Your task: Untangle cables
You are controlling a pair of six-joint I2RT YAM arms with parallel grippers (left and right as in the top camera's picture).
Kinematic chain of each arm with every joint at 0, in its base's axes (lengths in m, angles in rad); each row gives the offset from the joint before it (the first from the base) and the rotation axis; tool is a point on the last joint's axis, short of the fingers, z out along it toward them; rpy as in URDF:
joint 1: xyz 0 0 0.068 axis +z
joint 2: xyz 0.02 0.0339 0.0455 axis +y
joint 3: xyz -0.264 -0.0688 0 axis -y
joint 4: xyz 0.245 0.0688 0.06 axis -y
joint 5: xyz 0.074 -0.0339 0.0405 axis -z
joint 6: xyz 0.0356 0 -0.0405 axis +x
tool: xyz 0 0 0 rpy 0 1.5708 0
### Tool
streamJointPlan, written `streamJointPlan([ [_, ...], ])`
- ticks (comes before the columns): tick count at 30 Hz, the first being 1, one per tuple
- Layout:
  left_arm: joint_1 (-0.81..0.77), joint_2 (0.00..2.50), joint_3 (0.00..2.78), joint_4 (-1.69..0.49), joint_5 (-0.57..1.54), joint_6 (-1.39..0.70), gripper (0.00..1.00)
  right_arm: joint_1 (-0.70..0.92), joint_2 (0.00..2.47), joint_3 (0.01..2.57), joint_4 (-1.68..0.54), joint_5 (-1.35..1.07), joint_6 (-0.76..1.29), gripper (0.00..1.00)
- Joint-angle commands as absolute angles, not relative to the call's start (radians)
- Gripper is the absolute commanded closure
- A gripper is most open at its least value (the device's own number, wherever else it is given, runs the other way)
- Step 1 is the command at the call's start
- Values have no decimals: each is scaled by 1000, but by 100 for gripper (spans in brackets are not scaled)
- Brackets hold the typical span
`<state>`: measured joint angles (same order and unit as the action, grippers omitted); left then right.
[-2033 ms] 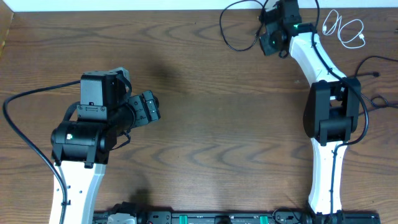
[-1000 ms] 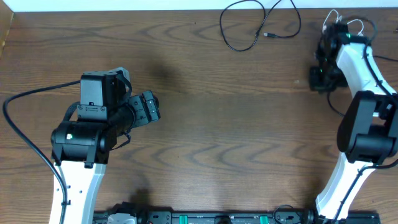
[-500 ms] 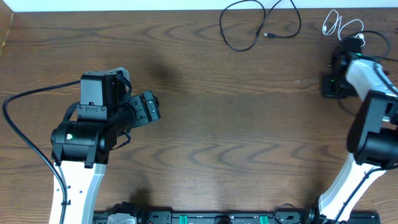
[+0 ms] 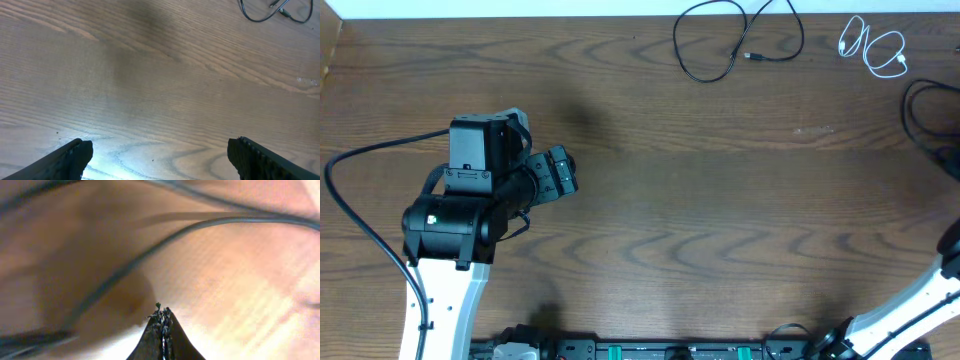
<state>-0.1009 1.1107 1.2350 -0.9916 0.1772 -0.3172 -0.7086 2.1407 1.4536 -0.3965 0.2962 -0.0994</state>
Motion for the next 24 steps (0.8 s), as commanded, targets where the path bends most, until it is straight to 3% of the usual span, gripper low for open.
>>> streamJointPlan([
  [1, -97, 1111, 1245, -994, 171, -309, 8, -754, 2141, 1535, -455, 313, -116, 99],
  [11, -97, 1111, 1245, -994, 171, -309, 8, -719, 1993, 1702, -619, -450, -144, 99],
  [14, -97, 1111, 1245, -994, 171, -309, 8, -659, 1987, 1702, -617, -472, -144, 99],
  [24, -97, 1111, 1245, -994, 171, -309, 8, -387, 2132, 1700, -486, -160, -147, 99],
])
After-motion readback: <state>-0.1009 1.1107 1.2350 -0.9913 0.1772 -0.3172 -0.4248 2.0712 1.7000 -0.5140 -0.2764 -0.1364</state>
